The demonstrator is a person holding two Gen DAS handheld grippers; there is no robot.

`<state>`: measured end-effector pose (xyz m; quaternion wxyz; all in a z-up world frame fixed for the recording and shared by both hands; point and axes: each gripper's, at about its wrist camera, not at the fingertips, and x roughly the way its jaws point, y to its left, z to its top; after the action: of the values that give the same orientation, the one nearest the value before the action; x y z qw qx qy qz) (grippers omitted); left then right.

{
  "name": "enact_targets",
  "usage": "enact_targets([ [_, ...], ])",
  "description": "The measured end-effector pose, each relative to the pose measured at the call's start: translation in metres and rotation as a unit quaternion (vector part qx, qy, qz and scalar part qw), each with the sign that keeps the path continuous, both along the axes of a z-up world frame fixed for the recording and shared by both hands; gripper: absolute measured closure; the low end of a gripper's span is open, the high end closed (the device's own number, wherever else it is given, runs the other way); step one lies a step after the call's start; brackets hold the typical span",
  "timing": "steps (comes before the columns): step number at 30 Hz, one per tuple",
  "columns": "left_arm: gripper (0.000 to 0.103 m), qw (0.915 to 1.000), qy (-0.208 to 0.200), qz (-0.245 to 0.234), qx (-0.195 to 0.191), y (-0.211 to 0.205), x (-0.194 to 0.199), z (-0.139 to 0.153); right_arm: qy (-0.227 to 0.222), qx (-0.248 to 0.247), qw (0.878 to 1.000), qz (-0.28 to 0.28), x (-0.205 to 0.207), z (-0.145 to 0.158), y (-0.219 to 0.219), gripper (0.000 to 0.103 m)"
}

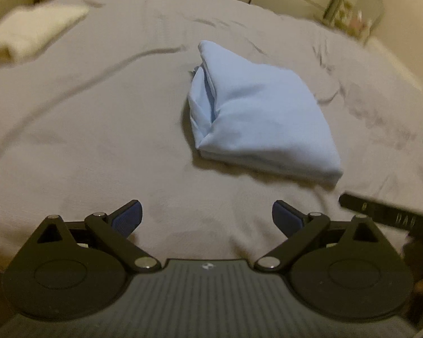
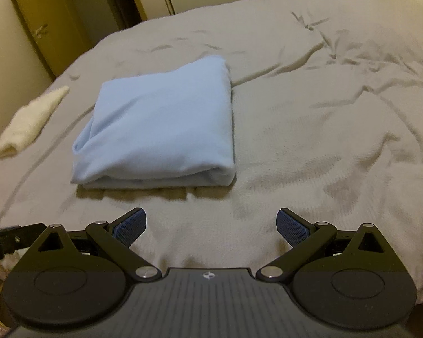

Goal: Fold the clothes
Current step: 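Grasp the folded sweatshirt with both tools and lift it off the bed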

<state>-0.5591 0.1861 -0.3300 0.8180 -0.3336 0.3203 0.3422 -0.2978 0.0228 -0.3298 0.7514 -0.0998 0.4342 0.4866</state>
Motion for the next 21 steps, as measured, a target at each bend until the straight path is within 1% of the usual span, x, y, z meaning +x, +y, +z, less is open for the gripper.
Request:
enact_targets([
  [2,0.012,0.9973,-0.056,0.011,-0.046,0.015,-0.003,-0.007,0.021,0.016,1.0,-0.003,0.012,-0.003,-0.001,0.002],
  [4,0.012,0.9901,-0.107,0.023,-0.088,0.03,-0.004,-0.016,0.042,0.038,0.998,-0.009,0.025,-0.004,-0.003,0.002],
  [5,0.012,0.9856,-0.128,0.031,-0.106,0.036,-0.003,-0.02,0.053,0.049,0.997,-0.012,0.031,-0.005,-0.004,0.004],
  [7,0.013,0.9777,-0.159,0.047,-0.129,0.045,0.001,-0.029,0.083,0.076,0.993,-0.02,0.046,-0.007,-0.006,0.006],
  [9,0.013,0.9726,-0.174,0.059,-0.142,0.052,0.006,-0.037,0.127,0.098,0.987,-0.029,0.061,-0.012,-0.005,0.008],
  [11,0.013,0.9686,-0.183,0.073,-0.152,0.058,0.012,-0.046,0.17,0.119,0.977,-0.041,0.076,-0.019,-0.004,0.015],
  [13,0.013,0.9635,-0.192,0.092,-0.162,0.063,0.015,-0.057,0.21,0.138,0.967,-0.05,0.09,-0.027,-0.001,0.016],
  [15,0.013,0.958,-0.206,0.107,-0.169,0.068,0.017,-0.064,0.241,0.143,0.958,-0.06,0.102,-0.037,0.003,0.017],
  [16,0.013,0.956,-0.213,0.111,-0.169,0.07,0.018,-0.067,0.249,0.145,0.956,-0.061,0.106,-0.041,0.006,0.019],
  [20,0.013,0.9467,-0.241,0.125,-0.173,0.081,0.024,-0.076,0.279,0.155,0.946,-0.062,0.119,-0.054,0.02,0.02],
  [21,0.014,0.9449,-0.247,0.127,-0.174,0.084,0.026,-0.078,0.286,0.158,0.943,-0.061,0.123,-0.057,0.025,0.02],
])
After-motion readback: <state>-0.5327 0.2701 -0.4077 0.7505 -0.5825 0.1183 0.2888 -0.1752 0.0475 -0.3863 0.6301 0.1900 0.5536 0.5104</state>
